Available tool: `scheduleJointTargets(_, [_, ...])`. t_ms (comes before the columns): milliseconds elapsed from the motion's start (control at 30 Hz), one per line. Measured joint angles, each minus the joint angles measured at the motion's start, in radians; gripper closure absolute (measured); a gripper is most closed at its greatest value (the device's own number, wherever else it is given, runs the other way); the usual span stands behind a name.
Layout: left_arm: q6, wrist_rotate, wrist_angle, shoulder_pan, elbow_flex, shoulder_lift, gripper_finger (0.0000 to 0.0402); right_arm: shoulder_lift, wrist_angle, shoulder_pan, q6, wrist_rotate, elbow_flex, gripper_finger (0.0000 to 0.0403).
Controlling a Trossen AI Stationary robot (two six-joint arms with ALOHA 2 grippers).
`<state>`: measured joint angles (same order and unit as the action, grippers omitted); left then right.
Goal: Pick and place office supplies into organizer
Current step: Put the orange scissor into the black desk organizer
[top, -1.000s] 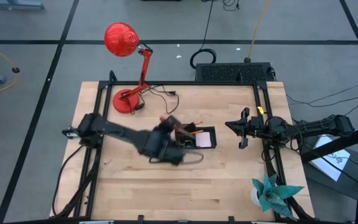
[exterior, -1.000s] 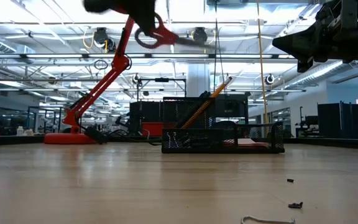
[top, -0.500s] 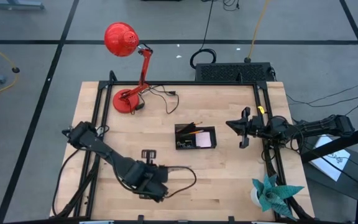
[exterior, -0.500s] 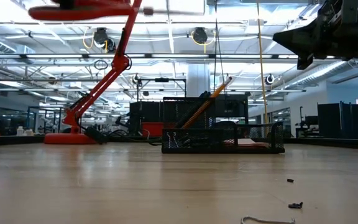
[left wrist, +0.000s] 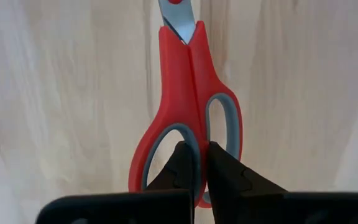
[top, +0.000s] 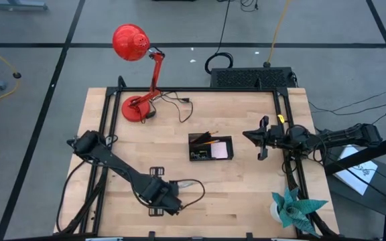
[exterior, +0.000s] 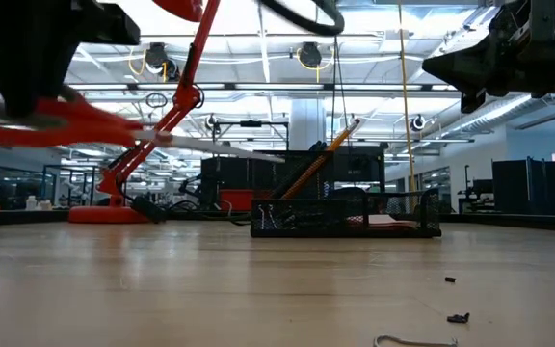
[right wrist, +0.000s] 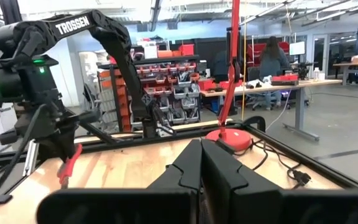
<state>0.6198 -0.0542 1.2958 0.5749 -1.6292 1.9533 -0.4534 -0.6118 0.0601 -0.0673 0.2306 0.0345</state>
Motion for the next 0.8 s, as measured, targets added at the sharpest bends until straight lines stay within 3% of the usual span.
scheduleJointTargets(367, [-0.688,-0.103,0.003,-0.006,0.074,0.0,0.0377,0.0,-0.004,0.0,0.011,0.0,0.0,0.0399])
scheduleJointTargets(533, [-0.858,-0.051,-0.008,-0.026,0.182,0.0,0.0388,0.0,-0.004,0.0,0.002,0.0,0.0,0.0399])
scheduleJointTargets(800, [-1.171,-0.056,-0.011,-0.038,0.355,0.0,0.039,0.0,0.0,0.0,0.0,0.001,0.0,0.0399])
